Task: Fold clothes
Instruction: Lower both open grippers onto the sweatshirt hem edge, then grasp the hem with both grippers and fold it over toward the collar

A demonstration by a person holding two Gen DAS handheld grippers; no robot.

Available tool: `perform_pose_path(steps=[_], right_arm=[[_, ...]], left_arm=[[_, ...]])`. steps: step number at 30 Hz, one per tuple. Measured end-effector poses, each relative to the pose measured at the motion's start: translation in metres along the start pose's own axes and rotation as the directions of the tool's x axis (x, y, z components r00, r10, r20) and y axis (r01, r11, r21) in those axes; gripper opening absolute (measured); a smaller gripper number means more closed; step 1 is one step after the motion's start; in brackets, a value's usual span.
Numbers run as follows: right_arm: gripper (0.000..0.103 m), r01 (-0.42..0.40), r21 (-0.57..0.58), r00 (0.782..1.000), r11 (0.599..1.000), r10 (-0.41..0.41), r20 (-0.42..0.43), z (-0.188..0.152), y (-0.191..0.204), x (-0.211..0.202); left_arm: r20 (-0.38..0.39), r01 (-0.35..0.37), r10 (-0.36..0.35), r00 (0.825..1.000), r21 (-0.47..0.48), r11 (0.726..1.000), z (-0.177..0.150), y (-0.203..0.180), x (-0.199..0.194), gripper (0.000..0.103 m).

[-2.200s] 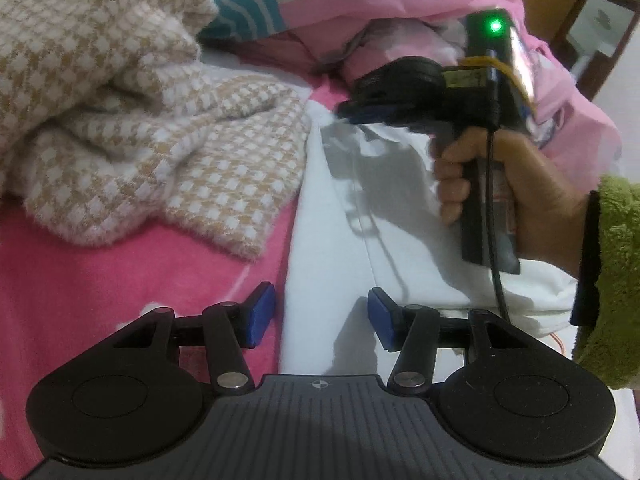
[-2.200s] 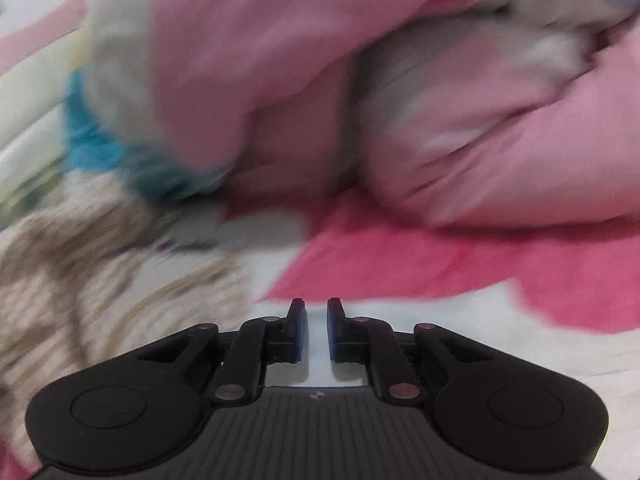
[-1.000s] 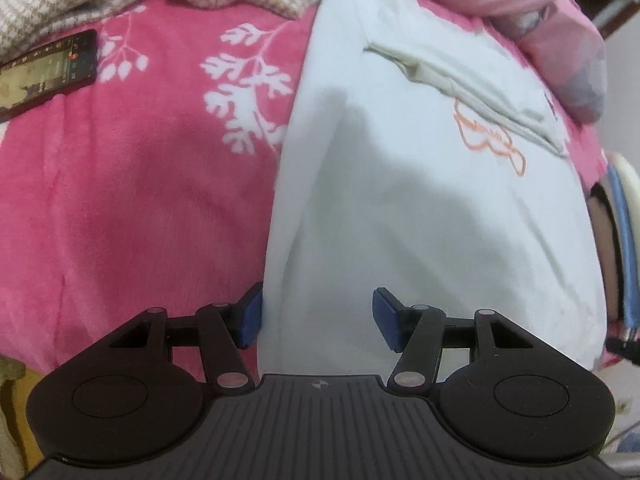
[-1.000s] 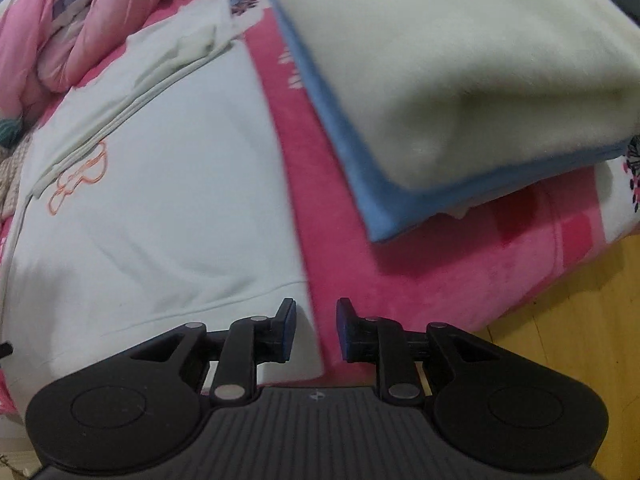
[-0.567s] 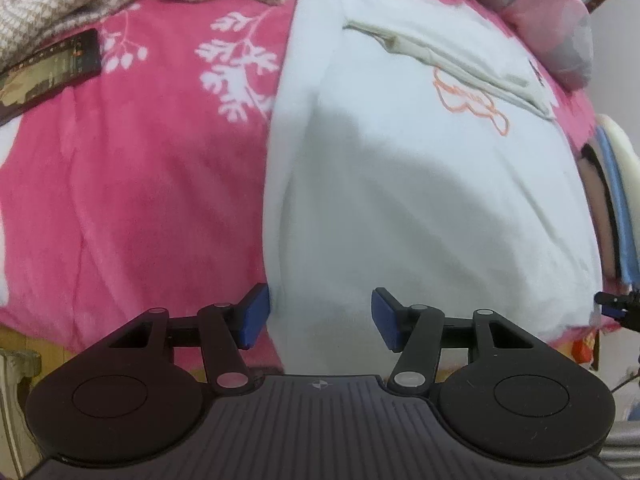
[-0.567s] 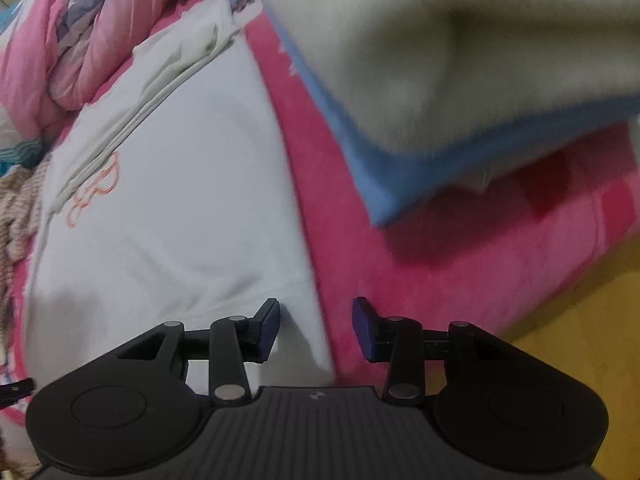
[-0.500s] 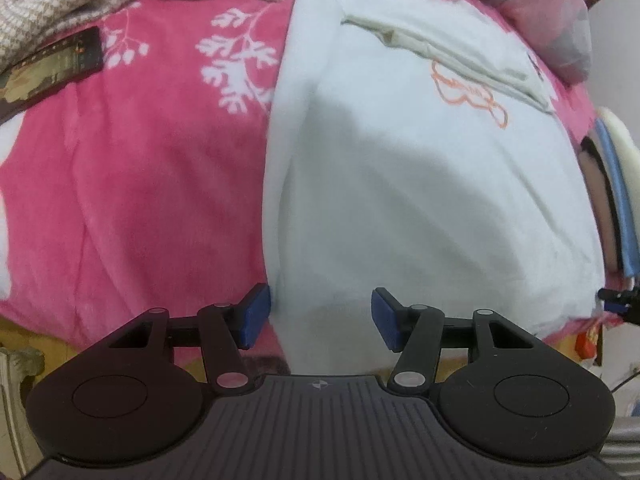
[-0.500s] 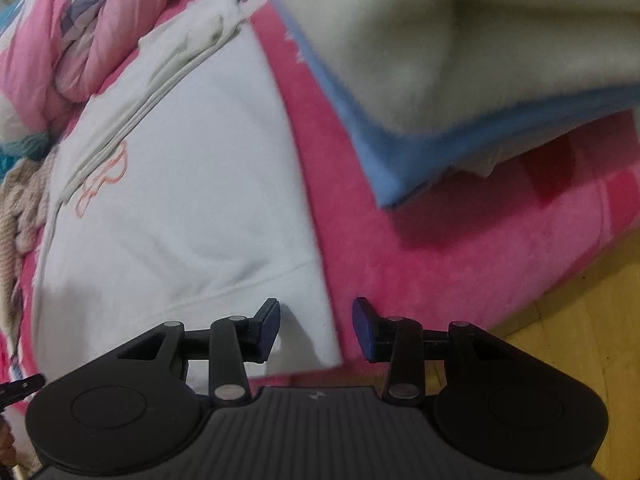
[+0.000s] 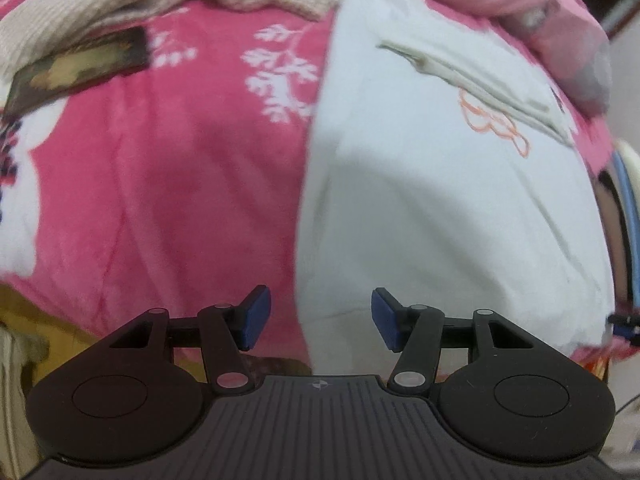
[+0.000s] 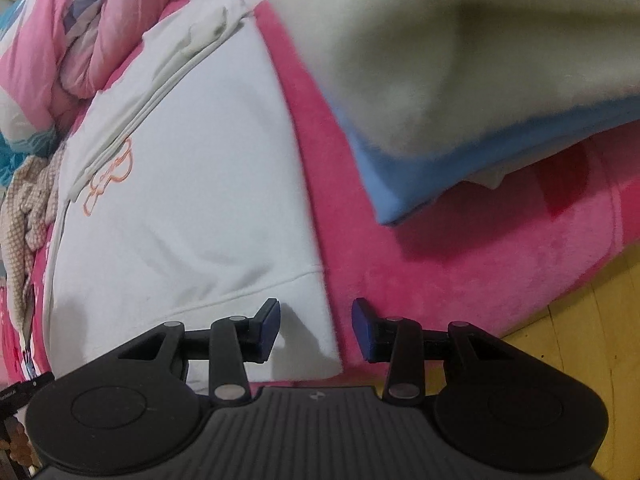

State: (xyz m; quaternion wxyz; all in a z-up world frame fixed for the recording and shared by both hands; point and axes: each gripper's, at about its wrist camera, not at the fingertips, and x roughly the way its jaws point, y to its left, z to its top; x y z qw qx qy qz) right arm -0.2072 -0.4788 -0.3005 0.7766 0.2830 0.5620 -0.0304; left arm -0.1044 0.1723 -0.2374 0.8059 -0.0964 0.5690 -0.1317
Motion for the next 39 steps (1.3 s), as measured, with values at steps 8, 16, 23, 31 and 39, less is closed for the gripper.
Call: perform_pose_path(steps=[8,16,23,31,39], right_arm=[[0.042,-0.012,-0.018,1.0,1.0,0.012,-0.009,0.003,-0.007,0.003],[0.042,-0.032,-0.037,0.999,0.999,0.032,-0.021,0.004,-0.006,0.004],[0.041,-0.026,-0.074,0.998,0.997,0.021,-0.063,0.002,-0.002,0.008],[0.015,0.0,-0.132,0.996,0.991,-0.012,-0.091,0.0,0.004,0.011],[0.003,-0.065,-0.135,0.998,0.989,0.061,-0.033,0.004,0.016,-0.021]], left_arm=[[0.009,0.101,-0.102,0.995,-0.238,0.966,-0.007,0.03,0.001,0.046],[-0.102,0.142,-0.166,0.981,-0.213,0.967,-0.025,0.024,0.028,0.047],[-0.134,0.144,-0.158,0.978,-0.108,0.984,-0.033,0.008,0.039,0.047],[-0.147,0.111,-0.115,0.982,-0.036,0.993,-0.033,-0.002,0.034,0.01],[-0.106,0.153,-0.153,0.982,-0.012,0.988,-0.015,-0.024,-0.005,0.004]])
